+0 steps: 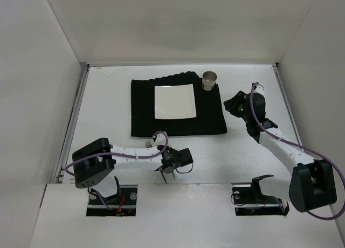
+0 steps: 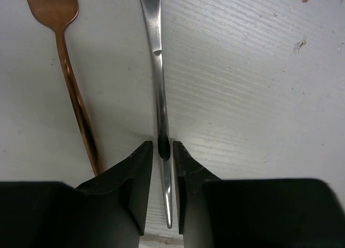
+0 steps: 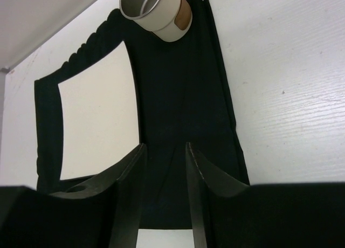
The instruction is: Set the dinner table for one person
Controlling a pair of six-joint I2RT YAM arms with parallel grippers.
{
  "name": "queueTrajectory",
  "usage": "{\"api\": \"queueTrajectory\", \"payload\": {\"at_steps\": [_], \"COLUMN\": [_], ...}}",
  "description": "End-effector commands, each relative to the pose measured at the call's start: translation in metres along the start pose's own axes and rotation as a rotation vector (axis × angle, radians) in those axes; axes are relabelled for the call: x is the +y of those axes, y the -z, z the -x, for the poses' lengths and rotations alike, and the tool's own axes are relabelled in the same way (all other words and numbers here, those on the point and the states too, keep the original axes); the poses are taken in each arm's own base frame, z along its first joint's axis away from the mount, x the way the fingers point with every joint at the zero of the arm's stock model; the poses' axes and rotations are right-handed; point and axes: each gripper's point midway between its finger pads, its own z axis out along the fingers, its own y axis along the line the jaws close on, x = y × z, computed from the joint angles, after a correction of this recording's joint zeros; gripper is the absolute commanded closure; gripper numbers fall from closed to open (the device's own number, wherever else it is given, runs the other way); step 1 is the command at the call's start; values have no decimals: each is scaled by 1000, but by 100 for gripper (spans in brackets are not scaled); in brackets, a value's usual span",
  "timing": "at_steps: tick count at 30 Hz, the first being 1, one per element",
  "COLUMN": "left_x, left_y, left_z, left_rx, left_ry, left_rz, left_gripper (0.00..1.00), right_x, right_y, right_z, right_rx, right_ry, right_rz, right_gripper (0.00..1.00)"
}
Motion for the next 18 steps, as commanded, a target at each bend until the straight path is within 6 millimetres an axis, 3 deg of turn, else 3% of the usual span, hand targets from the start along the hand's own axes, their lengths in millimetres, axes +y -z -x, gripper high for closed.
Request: {"api": "queueTrajectory", "payload": {"at_steps": [1, 6, 10, 13, 18], "left_x": [13, 15, 10, 2, -33], "left_y": [-4, -6, 3, 21, 60], "left_z": [-15, -20, -11, -1, 6], "left_rx": [69, 85, 47, -4, -58], "left_ry": [8, -4, -23, -59, -137], "left_rz": [57, 69, 40, 5, -105], "left_gripper": [84, 93, 97, 97, 97], "right_x": [9, 5, 2, 2, 0], "right_y": [5, 10, 14, 14, 11], "right_z": [20, 26, 31, 32, 31], "right_rx": [-74, -91, -106, -108, -100], "right_ry": [-13, -28, -37, -48, -57], "right_rz": [51, 53, 54, 59, 62], "right_gripper": [58, 55, 53, 53, 54]}}
